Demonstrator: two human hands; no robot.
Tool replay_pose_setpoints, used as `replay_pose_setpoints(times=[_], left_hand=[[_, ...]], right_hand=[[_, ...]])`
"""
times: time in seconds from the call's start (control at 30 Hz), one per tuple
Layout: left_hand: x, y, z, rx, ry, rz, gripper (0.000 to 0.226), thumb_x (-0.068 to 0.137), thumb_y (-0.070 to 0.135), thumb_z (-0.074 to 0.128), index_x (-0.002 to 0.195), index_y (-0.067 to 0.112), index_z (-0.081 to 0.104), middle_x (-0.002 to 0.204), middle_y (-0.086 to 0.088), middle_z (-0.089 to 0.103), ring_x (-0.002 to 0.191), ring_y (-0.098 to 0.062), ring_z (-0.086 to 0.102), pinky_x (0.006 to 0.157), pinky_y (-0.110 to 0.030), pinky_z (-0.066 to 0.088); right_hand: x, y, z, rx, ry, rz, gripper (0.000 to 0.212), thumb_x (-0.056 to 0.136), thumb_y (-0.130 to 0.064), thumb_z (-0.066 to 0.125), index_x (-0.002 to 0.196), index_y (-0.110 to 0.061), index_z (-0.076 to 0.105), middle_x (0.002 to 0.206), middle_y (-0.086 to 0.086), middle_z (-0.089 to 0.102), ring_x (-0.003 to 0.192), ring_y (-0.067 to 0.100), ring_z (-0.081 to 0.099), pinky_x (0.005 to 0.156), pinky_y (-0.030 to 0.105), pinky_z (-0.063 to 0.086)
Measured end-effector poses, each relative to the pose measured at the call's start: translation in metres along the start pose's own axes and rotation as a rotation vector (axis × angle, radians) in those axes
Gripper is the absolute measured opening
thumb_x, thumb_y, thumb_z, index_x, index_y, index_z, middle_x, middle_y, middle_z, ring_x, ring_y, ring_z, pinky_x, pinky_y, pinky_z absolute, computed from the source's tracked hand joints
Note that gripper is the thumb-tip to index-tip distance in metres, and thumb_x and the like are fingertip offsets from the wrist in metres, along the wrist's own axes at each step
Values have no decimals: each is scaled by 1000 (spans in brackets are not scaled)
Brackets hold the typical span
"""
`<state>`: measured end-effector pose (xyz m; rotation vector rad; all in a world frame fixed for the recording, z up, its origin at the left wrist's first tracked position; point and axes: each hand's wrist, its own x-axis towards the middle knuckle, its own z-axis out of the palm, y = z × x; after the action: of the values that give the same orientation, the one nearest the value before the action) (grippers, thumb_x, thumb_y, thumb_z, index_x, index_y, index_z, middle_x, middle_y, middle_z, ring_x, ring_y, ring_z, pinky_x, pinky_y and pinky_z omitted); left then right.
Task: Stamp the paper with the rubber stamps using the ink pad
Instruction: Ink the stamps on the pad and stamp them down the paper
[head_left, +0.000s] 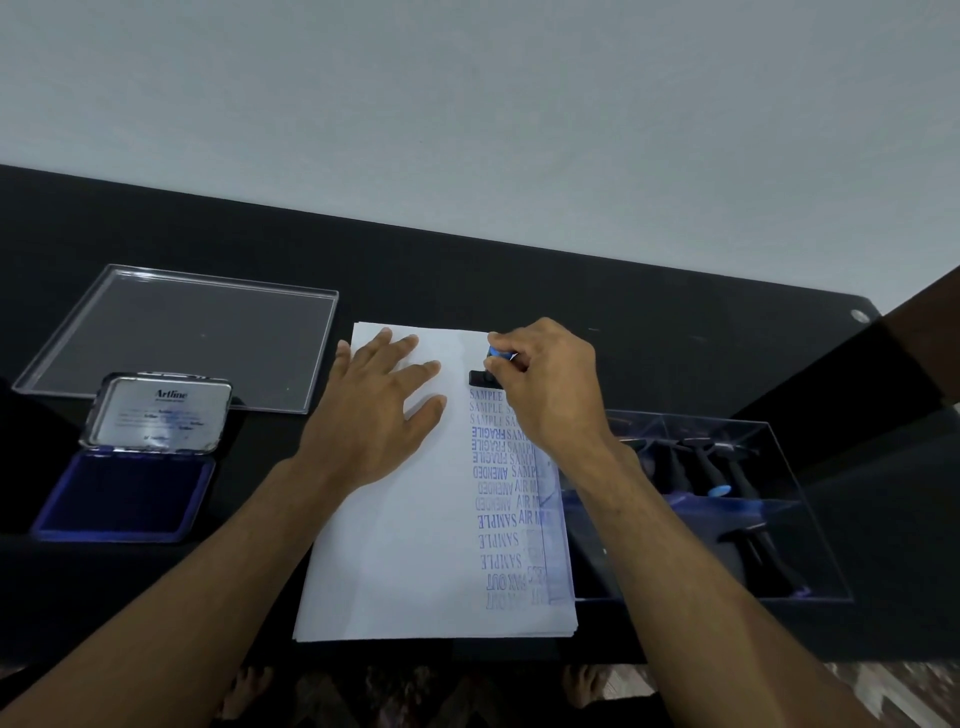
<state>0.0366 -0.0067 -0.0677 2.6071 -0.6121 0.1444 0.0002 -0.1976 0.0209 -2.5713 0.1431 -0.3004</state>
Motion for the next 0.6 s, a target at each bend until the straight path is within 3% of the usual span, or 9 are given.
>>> replay_pose_setpoints(times=[0.6], left_hand=[[2,-1,1,24,-19,-17,67,93,68,28,143,33,54,161,2,35,153,-20,18,125,-55,6]], right_hand=[[2,-2,4,-39,-43,25,31,92,-23,67,121,-15,69,121,2,64,99,11,61,87,13,40]])
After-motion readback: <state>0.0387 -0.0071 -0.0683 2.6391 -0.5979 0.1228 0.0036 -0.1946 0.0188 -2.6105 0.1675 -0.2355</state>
